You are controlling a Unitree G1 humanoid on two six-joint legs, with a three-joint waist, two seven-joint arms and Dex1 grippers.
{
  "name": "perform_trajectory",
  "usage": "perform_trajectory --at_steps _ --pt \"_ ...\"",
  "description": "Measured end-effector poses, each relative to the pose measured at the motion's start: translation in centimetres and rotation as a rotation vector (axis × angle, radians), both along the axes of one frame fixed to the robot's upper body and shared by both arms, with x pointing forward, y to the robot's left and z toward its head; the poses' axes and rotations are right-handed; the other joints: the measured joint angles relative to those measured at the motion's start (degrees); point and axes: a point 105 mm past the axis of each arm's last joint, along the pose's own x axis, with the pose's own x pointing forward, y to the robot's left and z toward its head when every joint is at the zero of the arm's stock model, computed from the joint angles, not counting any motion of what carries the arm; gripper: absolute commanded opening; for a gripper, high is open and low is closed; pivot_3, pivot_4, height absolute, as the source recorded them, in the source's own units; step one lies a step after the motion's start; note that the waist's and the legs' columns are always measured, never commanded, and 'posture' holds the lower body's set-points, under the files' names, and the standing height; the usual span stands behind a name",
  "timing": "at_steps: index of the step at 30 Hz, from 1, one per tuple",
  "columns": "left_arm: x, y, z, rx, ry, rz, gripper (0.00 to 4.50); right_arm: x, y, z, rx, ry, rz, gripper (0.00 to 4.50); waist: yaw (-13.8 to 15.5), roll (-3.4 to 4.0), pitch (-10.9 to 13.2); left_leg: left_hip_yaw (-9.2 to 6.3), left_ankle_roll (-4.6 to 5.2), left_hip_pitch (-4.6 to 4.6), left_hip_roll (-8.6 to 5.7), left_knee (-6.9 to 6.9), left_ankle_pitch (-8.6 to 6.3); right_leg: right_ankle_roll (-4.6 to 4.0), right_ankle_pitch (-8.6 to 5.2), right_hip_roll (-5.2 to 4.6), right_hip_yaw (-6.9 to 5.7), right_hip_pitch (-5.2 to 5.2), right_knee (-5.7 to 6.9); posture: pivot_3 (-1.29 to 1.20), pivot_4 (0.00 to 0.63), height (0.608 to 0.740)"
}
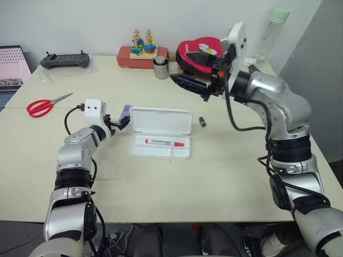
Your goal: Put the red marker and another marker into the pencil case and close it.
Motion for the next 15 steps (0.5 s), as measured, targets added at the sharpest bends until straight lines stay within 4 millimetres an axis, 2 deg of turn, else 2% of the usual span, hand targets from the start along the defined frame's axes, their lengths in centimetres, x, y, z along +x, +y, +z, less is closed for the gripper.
perform_trajectory --at_steps 3,6,9,11,15 --pt "0.3 -0.1 -0.6 0.007 0.032 0.002 4.46 0.1 0.1 -0.2 -0.010 -0.002 0.002 4.50 0.0 0.00 0.0 0.00 0.00 0.00 -0.01 0.00 0.00 0.00 0.00 0.00 0.00 0.00 -0.01 0.00 0.150 0.740" --pt "0.6 -0.9 -1.1 0.017 0.057 -0.030 4.46 0.1 0.1 -0.2 -0.012 -0.005 0.007 4.50 0.0 0.00 0.0 0.00 0.00 0.00 -0.01 -0.02 0.00 0.00 0.00 0.00 -0.01 0.00 -0.01 0.00 0.150 0.740" --pt "1.0 -1.7 -1.2 0.015 0.070 -0.044 4.01 0.0 0.2 -0.3 -0.015 -0.005 0.016 4.50 0.0 0.00 0.0 0.00 0.00 0.01 -0.01 -0.01 0.00 0.00 0.00 0.00 -0.01 0.00 0.00 0.00 0.150 0.740" --pt "1.2 -1.8 -1.2 0.010 0.075 -0.039 3.50 -0.1 0.2 -0.3 -0.017 -0.004 0.018 4.50 0.0 0.00 0.0 0.00 0.00 0.01 -0.01 -0.01 0.00 0.00 0.00 0.00 -0.01 0.00 0.01 0.00 0.150 0.740" --pt "1.3 -1.9 -1.3 0.008 0.074 -0.026 2.76 -0.1 0.2 -0.6 -0.020 0.006 0.017 4.50 0.0 0.00 0.0 0.00 0.00 0.01 -0.01 -0.01 0.00 0.00 0.00 -0.01 0.00 0.01 0.01 0.00 0.150 0.740"
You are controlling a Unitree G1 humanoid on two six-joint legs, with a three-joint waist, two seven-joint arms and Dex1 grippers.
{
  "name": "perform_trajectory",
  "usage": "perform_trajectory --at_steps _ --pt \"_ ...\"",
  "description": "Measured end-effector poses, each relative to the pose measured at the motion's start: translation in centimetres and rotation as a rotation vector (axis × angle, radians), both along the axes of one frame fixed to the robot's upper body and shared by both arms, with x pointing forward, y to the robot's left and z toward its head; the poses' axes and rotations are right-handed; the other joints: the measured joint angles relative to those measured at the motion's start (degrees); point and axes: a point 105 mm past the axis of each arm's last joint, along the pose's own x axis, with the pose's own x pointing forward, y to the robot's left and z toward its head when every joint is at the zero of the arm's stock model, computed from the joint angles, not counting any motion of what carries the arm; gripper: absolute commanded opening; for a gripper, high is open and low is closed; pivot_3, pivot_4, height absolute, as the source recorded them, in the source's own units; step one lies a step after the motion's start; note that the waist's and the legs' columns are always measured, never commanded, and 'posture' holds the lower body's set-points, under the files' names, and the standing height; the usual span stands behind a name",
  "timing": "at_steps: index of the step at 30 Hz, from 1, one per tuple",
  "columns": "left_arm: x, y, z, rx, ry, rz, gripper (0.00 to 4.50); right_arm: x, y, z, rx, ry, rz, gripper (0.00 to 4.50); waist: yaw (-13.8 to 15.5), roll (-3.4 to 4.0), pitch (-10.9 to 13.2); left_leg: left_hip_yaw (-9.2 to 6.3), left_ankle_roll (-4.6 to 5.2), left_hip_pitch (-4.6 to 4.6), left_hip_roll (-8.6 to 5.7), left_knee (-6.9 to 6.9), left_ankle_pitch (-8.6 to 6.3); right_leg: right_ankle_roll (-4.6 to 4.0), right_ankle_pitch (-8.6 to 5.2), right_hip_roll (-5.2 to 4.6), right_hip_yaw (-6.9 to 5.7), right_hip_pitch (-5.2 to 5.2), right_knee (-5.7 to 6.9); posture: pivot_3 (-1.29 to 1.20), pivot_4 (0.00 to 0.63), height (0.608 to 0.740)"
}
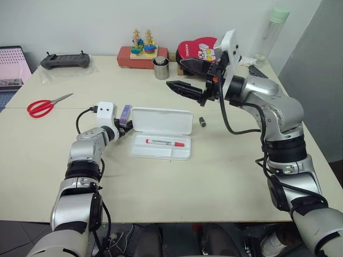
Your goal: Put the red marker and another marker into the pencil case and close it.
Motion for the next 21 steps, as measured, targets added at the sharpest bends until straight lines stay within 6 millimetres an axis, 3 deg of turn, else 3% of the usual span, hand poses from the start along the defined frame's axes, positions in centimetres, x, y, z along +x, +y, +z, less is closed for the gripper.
perform_trajectory --at_steps 8,12,14,15,17,19,21 --pt "0.1 0.6 0.0 -0.006 -0.005 0.047 1.24 -0.2 0.0 0.0 -0.006 -0.003 0.002 4.50 0.0 0.00 0.0 0.00 0.00 0.00 0.00 0.00 0.00 0.00 0.00 0.00 0.00 0.00 0.00 0.00 0.150 0.740" --pt "0.3 1.7 0.3 -0.042 -0.038 0.132 1.20 -0.2 -0.1 0.0 -0.008 -0.005 0.001 4.50 -0.1 0.00 0.0 0.00 0.00 0.00 0.01 0.00 0.00 0.00 0.00 0.00 0.00 0.00 0.00 0.00 0.150 0.740" --pt "0.5 2.5 1.6 -0.092 -0.122 0.184 1.20 -0.3 -0.4 -0.2 -0.011 -0.003 -0.004 4.50 0.0 0.00 0.0 -0.01 0.00 -0.02 0.01 0.00 0.00 0.00 0.00 -0.01 -0.01 -0.01 -0.02 0.00 0.150 0.740" --pt "0.6 2.6 2.8 -0.140 -0.184 0.189 1.20 -0.3 -0.6 -0.4 -0.013 0.000 -0.004 4.50 0.0 0.00 0.0 -0.02 -0.01 -0.06 0.01 0.00 0.00 0.00 0.00 -0.01 -0.04 -0.02 -0.03 0.00 0.150 0.740" --pt "0.5 1.9 7.2 -0.245 -0.370 0.101 1.20 -0.5 -1.2 -0.5 -0.016 0.012 0.005 4.50 0.2 -0.01 0.0 -0.07 -0.03 -0.22 -0.01 0.02 0.01 -0.01 0.01 -0.05 -0.12 -0.06 -0.07 0.00 0.150 0.740" --pt "-0.9 -0.3 12.7 -0.274 -0.555 -0.119 1.20 -1.2 -1.9 -0.3 -0.023 0.007 0.029 4.50 0.2 -0.03 0.0 -0.09 -0.05 -0.33 -0.07 0.02 0.01 -0.01 0.01 -0.11 -0.15 -0.09 -0.13 0.00 0.150 0.740" --pt "-3.4 -2.8 17.5 -0.179 -0.682 -0.377 1.20 -2.1 -2.6 0.3 -0.022 -0.007 0.060 4.50 0.0 -0.02 0.0 -0.05 -0.05 -0.28 -0.13 0.00 0.00 -0.01 0.01 -0.16 -0.10 -0.07 -0.15 0.00 0.150 0.740"
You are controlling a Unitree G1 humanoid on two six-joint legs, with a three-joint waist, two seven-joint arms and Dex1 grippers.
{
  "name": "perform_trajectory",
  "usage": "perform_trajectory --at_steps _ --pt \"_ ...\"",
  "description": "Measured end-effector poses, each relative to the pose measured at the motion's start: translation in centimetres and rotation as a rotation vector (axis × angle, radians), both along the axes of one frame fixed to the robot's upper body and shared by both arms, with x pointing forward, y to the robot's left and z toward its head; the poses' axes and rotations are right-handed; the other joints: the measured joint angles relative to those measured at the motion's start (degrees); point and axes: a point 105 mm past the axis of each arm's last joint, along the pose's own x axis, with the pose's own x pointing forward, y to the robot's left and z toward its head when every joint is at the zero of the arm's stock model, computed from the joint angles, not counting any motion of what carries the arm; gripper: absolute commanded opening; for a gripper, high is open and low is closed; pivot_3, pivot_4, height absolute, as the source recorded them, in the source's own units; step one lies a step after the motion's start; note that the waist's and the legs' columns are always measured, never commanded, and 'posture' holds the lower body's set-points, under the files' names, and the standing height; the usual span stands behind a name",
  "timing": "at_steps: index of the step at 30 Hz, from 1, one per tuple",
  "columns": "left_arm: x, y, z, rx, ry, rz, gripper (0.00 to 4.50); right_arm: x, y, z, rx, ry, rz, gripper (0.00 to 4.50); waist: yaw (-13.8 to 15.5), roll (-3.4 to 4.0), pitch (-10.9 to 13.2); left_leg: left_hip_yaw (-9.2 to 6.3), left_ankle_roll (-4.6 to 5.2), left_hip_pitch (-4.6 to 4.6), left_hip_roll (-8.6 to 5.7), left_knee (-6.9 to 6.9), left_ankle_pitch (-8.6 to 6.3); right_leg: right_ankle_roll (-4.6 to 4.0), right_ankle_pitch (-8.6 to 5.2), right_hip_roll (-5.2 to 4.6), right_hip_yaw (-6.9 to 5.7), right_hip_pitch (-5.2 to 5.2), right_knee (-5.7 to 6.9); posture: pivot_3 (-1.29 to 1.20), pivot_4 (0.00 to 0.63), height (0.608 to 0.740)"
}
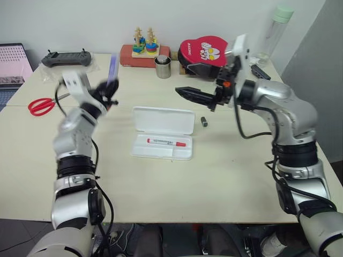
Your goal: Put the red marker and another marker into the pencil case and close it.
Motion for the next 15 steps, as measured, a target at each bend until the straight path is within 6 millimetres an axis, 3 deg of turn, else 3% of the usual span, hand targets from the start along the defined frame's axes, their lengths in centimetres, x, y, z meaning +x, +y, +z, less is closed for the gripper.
perform_trajectory --at_steps 2,4,6,10,15 --pt "-2.3 -2.1 2.1 0.140 -0.078 -0.164 1.20 -0.5 -0.6 0.3 -0.017 -0.015 0.011 4.50 -0.1 0.06 0.0 0.08 0.01 0.21 0.00 -0.08 -0.01 0.00 -0.02 -0.01 0.06 0.09 0.01 0.00 0.150 0.740" --pt "-4.7 -4.4 1.4 0.363 -0.064 -0.375 1.20 -0.9 -1.3 -0.1 -0.056 -0.025 0.019 4.50 -0.3 0.07 0.0 0.11 0.02 0.33 0.02 -0.18 -0.01 -0.03 -0.05 0.02 0.09 0.10 0.03 0.00 0.150 0.740" --pt "-6.2 -5.5 -1.2 0.609 -0.005 -0.522 1.20 -1.0 -2.0 -0.9 -0.086 -0.010 0.018 4.50 -0.4 0.08 0.0 0.19 0.03 0.50 0.05 -0.28 -0.01 -0.09 -0.10 0.03 0.15 0.13 0.08 0.00 0.150 0.740" --pt "-7.3 -5.3 -6.9 0.972 0.136 -0.676 1.20 -1.5 -2.3 -2.6 -0.129 0.020 0.033 4.50 -0.5 0.13 0.0 0.20 0.05 0.50 0.25 -0.27 0.01 -0.07 -0.19 0.27 0.22 0.07 0.09 0.00 0.150 0.740" --pt "-6.9 -3.4 -10.6 1.172 0.265 -0.718 1.20 -1.9 -2.0 -4.4 -0.174 0.042 0.026 4.50 -0.4 0.14 0.0 0.21 0.06 0.43 0.26 -0.26 0.01 -0.03 -0.24 0.28 0.26 0.02 0.08 0.00 0.150 0.740"
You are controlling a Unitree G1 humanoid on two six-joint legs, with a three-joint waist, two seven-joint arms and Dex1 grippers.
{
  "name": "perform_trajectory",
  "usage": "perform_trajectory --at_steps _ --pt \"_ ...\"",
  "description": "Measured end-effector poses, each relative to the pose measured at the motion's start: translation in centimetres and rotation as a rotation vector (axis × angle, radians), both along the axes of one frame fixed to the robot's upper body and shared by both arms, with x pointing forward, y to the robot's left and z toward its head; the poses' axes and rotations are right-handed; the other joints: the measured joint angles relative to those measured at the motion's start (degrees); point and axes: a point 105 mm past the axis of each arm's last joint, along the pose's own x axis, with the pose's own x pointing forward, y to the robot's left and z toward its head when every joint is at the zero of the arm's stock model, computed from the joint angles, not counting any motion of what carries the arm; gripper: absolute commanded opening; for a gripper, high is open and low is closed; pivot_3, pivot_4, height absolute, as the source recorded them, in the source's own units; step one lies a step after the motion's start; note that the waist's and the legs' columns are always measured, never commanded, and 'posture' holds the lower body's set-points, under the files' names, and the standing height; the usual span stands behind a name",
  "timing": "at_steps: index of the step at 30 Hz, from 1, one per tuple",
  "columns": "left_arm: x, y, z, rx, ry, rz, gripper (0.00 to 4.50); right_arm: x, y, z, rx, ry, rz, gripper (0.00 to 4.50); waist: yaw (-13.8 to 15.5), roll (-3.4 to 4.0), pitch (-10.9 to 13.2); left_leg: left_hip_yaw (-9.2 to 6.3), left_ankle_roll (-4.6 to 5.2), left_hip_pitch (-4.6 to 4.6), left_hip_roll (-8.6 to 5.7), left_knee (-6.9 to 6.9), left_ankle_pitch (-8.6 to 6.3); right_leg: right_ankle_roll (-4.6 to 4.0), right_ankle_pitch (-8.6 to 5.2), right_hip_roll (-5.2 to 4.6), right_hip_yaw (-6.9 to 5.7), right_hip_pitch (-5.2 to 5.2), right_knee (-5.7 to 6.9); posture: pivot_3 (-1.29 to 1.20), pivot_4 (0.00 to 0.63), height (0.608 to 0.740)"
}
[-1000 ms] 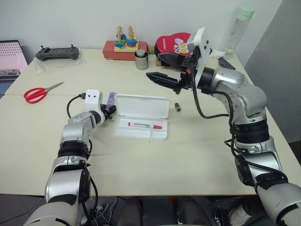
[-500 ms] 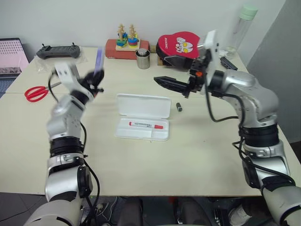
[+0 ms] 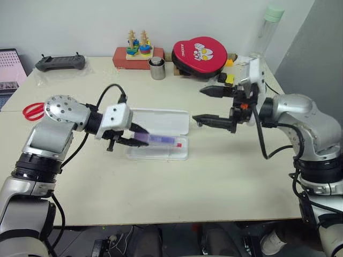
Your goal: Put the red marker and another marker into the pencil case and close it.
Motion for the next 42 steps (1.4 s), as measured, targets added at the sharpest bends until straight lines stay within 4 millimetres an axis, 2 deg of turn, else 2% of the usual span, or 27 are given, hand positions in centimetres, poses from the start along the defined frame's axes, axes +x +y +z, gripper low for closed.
perform_trajectory --at_steps 4,7,15,24,26,27,33,38,40,42 --pt "0.6 1.0 -1.8 0.079 0.023 0.023 1.20 -0.4 0.2 0.1 -0.003 -0.020 -0.011 4.50 0.2 0.00 0.0 0.00 0.00 -0.07 -0.01 0.00 -0.01 -0.06 0.02 -0.01 -0.01 -0.02 -0.02 0.00 0.150 0.740" --pt "0.8 1.0 -2.4 0.095 0.032 0.019 1.20 -0.5 0.2 -0.3 -0.006 -0.013 -0.024 4.50 0.3 0.00 0.0 -0.02 0.01 -0.08 -0.01 -0.01 -0.01 -0.09 0.03 -0.01 -0.04 -0.02 -0.01 0.00 0.150 0.740" --pt "1.2 0.4 -2.8 0.087 0.027 0.016 1.20 -0.7 0.0 -0.7 -0.011 -0.007 -0.040 4.50 0.2 0.00 0.0 -0.04 0.01 -0.06 0.00 0.03 -0.01 -0.01 -0.01 -0.01 -0.06 0.00 0.02 0.00 0.150 0.740" --pt "1.7 1.1 -3.3 0.113 0.016 0.073 1.20 -0.7 0.1 -0.7 -0.013 -0.008 -0.036 4.50 0.2 0.00 0.0 -0.04 0.01 -0.06 0.00 0.03 -0.01 -0.07 0.02 -0.01 -0.06 0.00 0.03 0.00 0.150 0.740" --pt "1.7 1.2 -3.5 0.113 0.021 0.076 1.90 -0.7 0.1 -0.7 -0.013 -0.009 -0.036 4.50 0.2 0.00 0.0 -0.04 0.01 -0.06 0.00 0.03 -0.01 -0.07 0.02 -0.01 -0.06 0.00 0.03 0.00 0.150 0.740" --pt "1.7 1.2 -3.6 0.113 0.024 0.077 1.98 -0.7 0.1 -0.7 -0.013 -0.009 -0.036 4.50 0.2 0.00 0.0 -0.04 0.01 -0.06 0.00 0.03 -0.01 -0.07 0.02 -0.01 -0.06 0.00 0.03 0.00 0.150 0.740" --pt "1.7 1.0 -3.8 0.102 0.044 0.085 3.15 -0.6 0.1 -0.8 -0.016 -0.005 -0.038 4.50 0.2 0.00 0.0 -0.04 0.01 -0.06 0.00 0.05 -0.01 -0.07 0.03 -0.01 -0.06 0.00 0.03 0.00 0.150 0.740" --pt "1.8 -0.1 -3.5 0.034 0.047 0.080 4.06 0.5 -0.1 -1.7 -0.034 0.016 -0.101 4.50 0.2 0.00 0.0 -0.05 0.01 -0.06 0.00 0.10 -0.01 -0.08 0.04 -0.01 -0.06 0.01 0.06 0.00 0.150 0.740" --pt "2.2 -1.3 -2.5 -0.088 0.048 0.103 4.42 1.7 -0.7 -2.3 -0.044 0.029 -0.183 4.50 0.2 -0.01 0.0 -0.06 0.01 -0.08 0.00 0.15 -0.01 -0.08 0.04 -0.01 -0.08 0.02 0.07 0.00 0.150 0.740" --pt "2.7 -3.4 -0.2 -0.260 0.021 0.114 4.49 3.7 -1.6 -3.6 -0.052 0.066 -0.310 4.50 0.4 -0.02 0.0 -0.13 0.01 -0.17 -0.01 0.26 -0.01 -0.03 0.06 -0.02 -0.13 0.01 0.06 0.00 0.150 0.740"
